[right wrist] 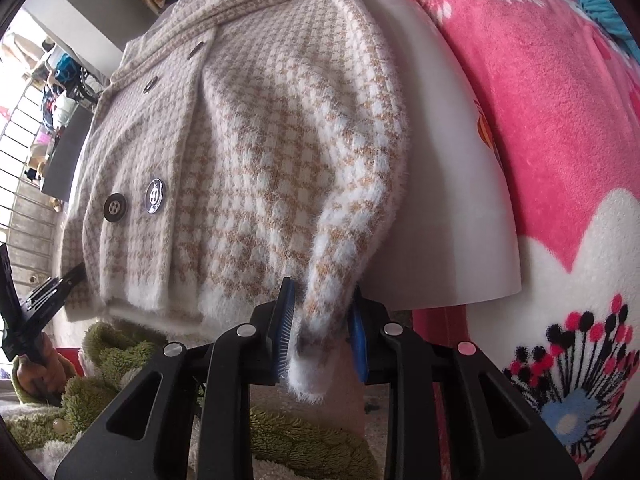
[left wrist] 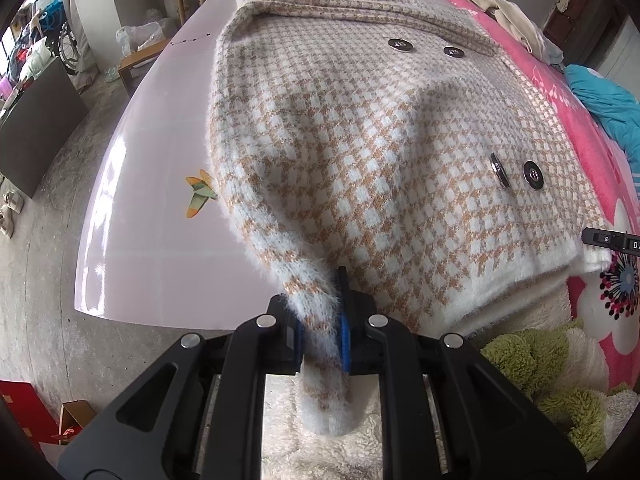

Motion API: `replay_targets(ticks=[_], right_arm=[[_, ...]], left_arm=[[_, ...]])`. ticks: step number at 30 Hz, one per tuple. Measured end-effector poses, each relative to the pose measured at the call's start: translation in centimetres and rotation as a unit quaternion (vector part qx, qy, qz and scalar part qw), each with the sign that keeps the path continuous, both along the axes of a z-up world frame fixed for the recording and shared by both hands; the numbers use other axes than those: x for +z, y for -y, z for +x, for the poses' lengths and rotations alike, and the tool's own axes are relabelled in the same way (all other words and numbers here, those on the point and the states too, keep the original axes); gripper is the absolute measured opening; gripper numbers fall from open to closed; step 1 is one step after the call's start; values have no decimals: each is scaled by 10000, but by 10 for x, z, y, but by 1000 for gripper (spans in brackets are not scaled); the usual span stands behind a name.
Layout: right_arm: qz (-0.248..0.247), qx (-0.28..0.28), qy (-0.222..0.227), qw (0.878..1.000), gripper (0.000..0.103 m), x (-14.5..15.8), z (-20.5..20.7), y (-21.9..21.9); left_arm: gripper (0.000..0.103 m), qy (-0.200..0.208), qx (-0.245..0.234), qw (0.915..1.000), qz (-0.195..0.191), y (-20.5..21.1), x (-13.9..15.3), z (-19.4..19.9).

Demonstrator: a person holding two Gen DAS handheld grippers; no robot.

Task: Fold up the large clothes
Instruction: 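Lift the hem with both grippers and fold it up toward the collar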

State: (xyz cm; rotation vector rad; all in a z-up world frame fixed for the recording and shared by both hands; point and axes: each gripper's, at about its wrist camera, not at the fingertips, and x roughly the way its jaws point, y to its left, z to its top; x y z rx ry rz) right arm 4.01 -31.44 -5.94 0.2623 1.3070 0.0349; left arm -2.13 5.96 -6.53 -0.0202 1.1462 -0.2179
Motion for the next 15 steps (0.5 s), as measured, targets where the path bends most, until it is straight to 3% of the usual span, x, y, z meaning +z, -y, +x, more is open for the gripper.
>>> replay_targets(ticks=[7,15], right_arm=[[-423,232,-51,9988,26,-2,2,-12],[-495,184,-137,9985,26,-3,7,-9]], left_arm=[[13,50,-9,10000,40,2,1,-1],[13,63,-105,9999,104,4,0,-2]])
